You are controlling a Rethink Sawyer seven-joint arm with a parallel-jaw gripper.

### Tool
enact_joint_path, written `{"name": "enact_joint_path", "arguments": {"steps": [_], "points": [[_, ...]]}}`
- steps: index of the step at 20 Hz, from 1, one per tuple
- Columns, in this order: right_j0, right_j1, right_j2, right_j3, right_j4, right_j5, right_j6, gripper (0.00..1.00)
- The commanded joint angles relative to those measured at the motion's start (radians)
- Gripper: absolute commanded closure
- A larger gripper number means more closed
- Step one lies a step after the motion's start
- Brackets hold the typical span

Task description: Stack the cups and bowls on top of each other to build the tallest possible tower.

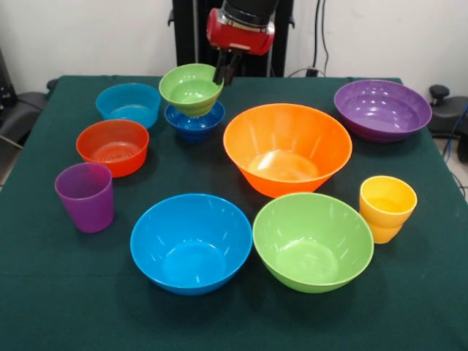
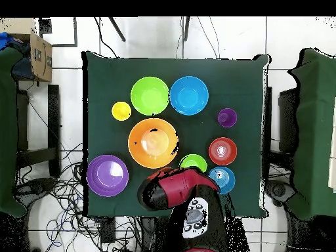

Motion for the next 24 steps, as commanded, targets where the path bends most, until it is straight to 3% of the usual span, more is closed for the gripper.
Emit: {"name": "enact_joint_path", "arguments": {"steps": [1, 19, 20, 24], "points": [[0.025, 0.098, 0.003, -0.013, 0.013, -0.096, 0.171, 1.0], [0.027, 0.128, -0.016, -0.02, 0.043, -0.15, 0.154, 1.0], [0.028, 0.128, -0.016, -0.02, 0.044, -0.15, 0.154, 0.0], [0.025, 0.128, -0.014, -0.016, 0.048, -0.156, 0.158, 0.0]]}}
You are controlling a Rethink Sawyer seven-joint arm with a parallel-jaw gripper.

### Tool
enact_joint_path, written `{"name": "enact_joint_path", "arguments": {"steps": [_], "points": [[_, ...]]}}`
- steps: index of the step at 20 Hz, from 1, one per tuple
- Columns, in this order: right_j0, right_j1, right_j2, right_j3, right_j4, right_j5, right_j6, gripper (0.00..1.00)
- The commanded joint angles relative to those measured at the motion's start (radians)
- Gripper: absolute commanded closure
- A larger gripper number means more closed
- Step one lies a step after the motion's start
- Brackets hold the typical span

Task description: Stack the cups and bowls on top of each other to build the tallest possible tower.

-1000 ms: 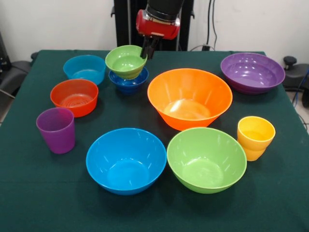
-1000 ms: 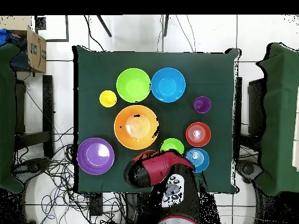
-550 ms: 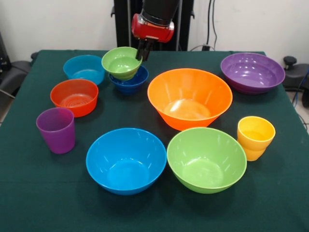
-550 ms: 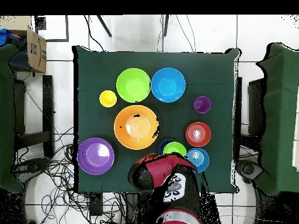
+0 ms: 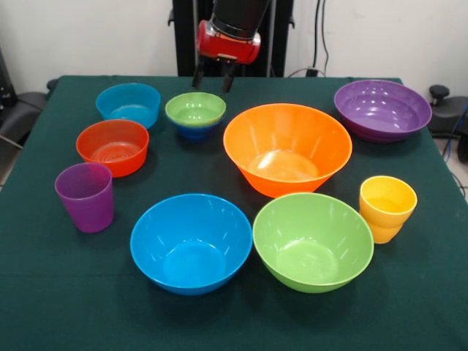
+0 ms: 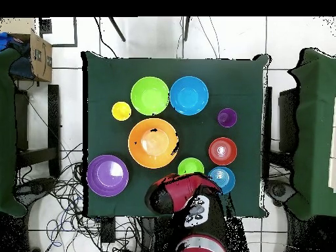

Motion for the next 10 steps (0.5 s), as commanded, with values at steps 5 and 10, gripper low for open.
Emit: {"name": "enact_joint_path", "arguments": {"steps": [5, 10], "points": [[0.02, 0.031, 0.049, -0.013, 0.05, -0.09, 0.165, 0.0], [0.023, 0.027, 0.048, -0.011, 0.058, -0.087, 0.164, 0.0]]}}
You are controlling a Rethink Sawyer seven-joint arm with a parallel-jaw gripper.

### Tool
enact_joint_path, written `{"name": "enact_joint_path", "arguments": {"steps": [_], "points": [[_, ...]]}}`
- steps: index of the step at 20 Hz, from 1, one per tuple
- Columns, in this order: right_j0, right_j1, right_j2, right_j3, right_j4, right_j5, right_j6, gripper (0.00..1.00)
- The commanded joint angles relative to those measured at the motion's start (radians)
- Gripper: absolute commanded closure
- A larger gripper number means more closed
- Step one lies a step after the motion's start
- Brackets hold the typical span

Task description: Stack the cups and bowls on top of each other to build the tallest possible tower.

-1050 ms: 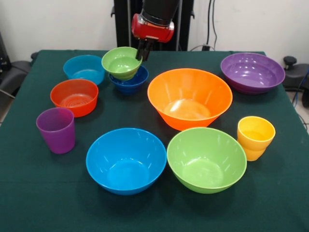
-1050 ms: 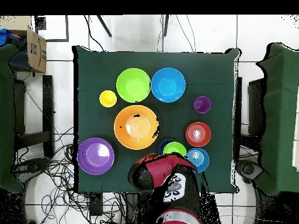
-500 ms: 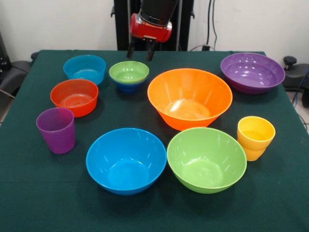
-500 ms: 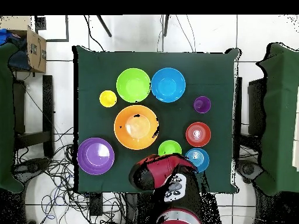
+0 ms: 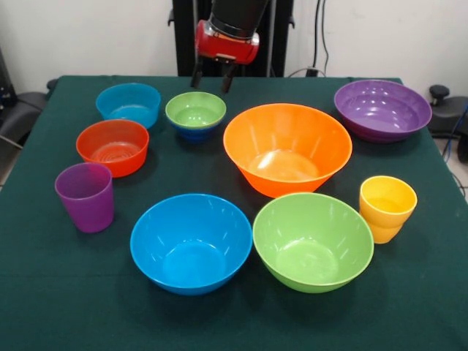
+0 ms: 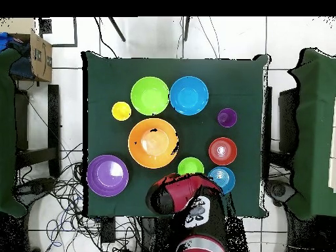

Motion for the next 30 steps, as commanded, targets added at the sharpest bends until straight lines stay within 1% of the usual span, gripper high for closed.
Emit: {"name": "enact_joint_path", "arguments": {"steps": [1, 7, 11, 16, 19, 22, 25, 30], "points": [[0.023, 0.024, 0.058, -0.014, 0.056, -0.059, 0.16, 0.0], [-0.01, -0.077, 0.096, 0.009, 0.069, 0.027, 0.105, 0.0], [-0.035, -0.126, 0.125, 0.012, 0.084, 0.068, 0.074, 0.0], [-0.059, -0.164, 0.151, 0.019, 0.096, 0.111, 0.031, 0.0], [-0.086, -0.189, 0.179, 0.017, 0.111, 0.143, 0.007, 0.0], [-0.111, -0.206, 0.207, 0.011, 0.119, 0.164, -0.011, 0.0], [-0.132, -0.205, 0.23, -0.012, 0.121, 0.181, -0.028, 0.0], [-0.138, -0.186, 0.234, -0.054, 0.093, 0.167, -0.031, 0.0]]}}
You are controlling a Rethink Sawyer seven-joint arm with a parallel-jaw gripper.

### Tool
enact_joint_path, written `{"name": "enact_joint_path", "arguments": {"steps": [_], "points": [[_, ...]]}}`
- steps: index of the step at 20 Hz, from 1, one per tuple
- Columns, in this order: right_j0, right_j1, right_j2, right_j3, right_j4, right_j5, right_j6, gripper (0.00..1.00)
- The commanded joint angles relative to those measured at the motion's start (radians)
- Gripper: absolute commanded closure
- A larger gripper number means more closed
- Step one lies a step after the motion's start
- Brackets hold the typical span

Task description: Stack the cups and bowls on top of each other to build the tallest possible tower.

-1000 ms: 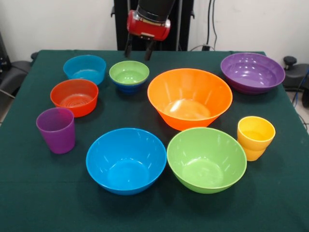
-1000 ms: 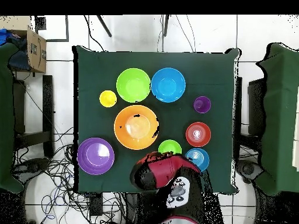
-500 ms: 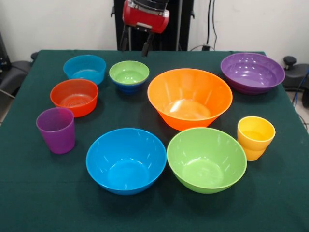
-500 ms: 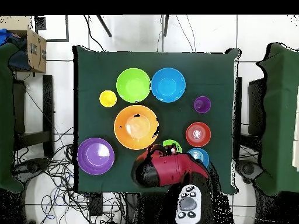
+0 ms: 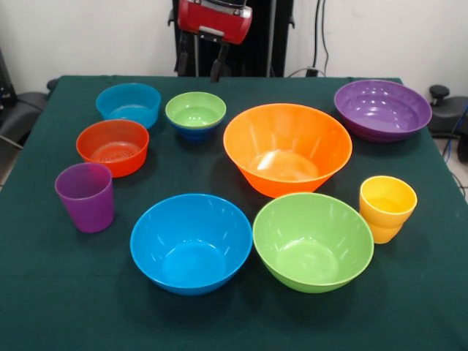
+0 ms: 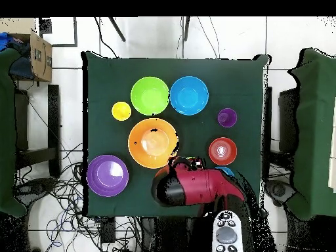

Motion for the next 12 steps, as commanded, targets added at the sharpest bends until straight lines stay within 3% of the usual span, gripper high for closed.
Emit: {"name": "enact_joint_path", "arguments": {"steps": [1, 12], "points": [[-0.018, 0.035, 0.135, -0.06, -0.001, 0.095, -0.031, 0.0], [-0.069, 0.059, 0.183, -0.13, -0.028, 0.117, -0.084, 0.0]]}}
